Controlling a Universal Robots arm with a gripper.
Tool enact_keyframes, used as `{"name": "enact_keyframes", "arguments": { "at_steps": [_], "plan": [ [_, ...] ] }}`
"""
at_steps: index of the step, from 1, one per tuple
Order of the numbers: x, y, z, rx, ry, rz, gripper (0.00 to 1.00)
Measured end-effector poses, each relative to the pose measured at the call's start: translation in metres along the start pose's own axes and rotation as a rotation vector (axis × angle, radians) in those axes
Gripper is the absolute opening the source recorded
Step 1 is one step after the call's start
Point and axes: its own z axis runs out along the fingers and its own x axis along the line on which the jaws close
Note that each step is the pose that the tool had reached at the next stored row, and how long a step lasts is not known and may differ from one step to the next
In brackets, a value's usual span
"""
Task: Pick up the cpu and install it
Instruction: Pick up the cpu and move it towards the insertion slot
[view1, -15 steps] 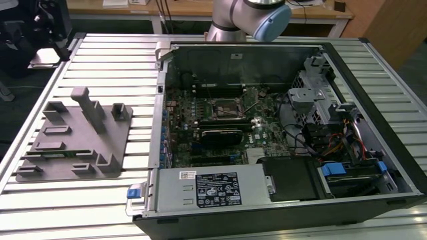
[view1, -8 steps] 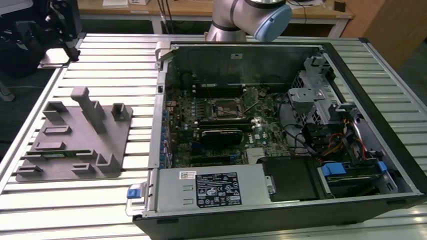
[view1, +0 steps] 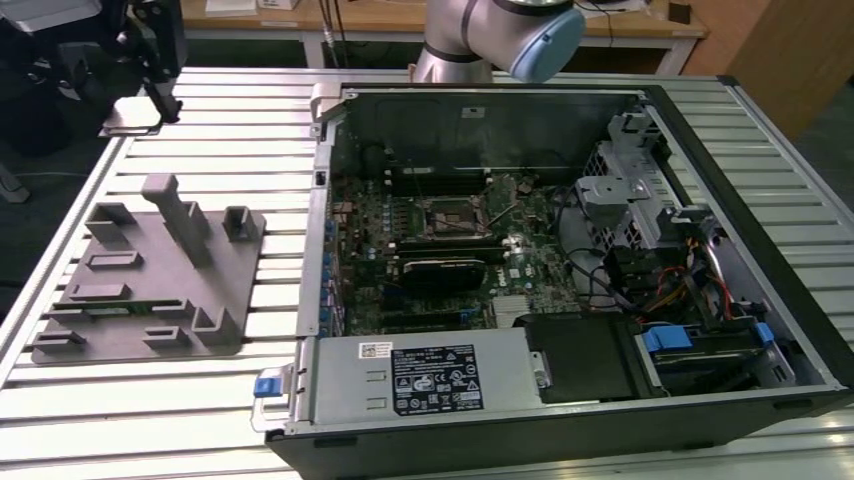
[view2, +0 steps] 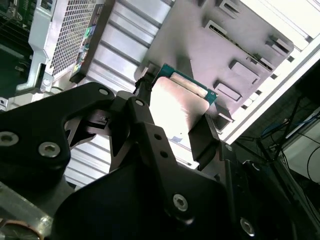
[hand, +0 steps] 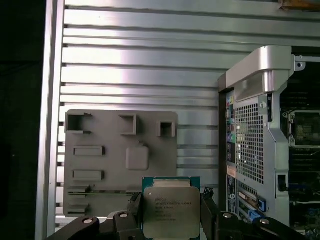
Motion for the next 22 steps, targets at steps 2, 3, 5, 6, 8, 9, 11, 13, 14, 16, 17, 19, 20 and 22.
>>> {"name": "enact_keyframes", "arguments": {
  "at_steps": [2, 3, 5, 6, 8, 9, 11, 13, 14, 16, 17, 19, 20, 22],
  "plan": [
    [-0.0046, 0.0000, 0.0003, 0.0000, 0.0000, 0.000, 0.55],
    [-0.0069, -0.0001, 0.0004, -0.0001, -0.0001, 0.000, 0.55],
    [-0.0116, -0.0001, 0.0006, -0.0001, -0.0001, 0.000, 0.55],
    [-0.0138, -0.0001, 0.0007, 0.0000, 0.0000, 0.000, 0.55],
    [-0.0179, -0.0001, 0.0008, 0.0001, 0.0001, 0.000, 0.55],
    [-0.0199, -0.0002, 0.0010, 0.0000, 0.0000, 0.000, 0.55],
    [-0.0242, -0.0002, 0.0013, -0.0001, -0.0001, 0.000, 0.55],
    [-0.0287, -0.0002, 0.0015, -0.0001, -0.0001, 0.000, 0.55],
    [-0.0308, -0.0002, 0.0015, 0.0000, -0.0001, 0.000, 0.55],
    [-0.0350, -0.0003, 0.0017, 0.0000, 0.0000, 0.000, 0.55],
    [-0.0371, -0.0003, 0.0018, 0.0000, -0.0001, 0.000, 0.55],
    [-0.0411, -0.0003, 0.0020, 0.0000, 0.0000, 0.000, 0.55],
    [-0.0432, -0.0003, 0.0021, 0.0000, 0.0000, 0.000, 0.55],
    [-0.0473, -0.0004, 0.0023, 0.0000, 0.0000, 0.000, 0.55]
  ]
}}
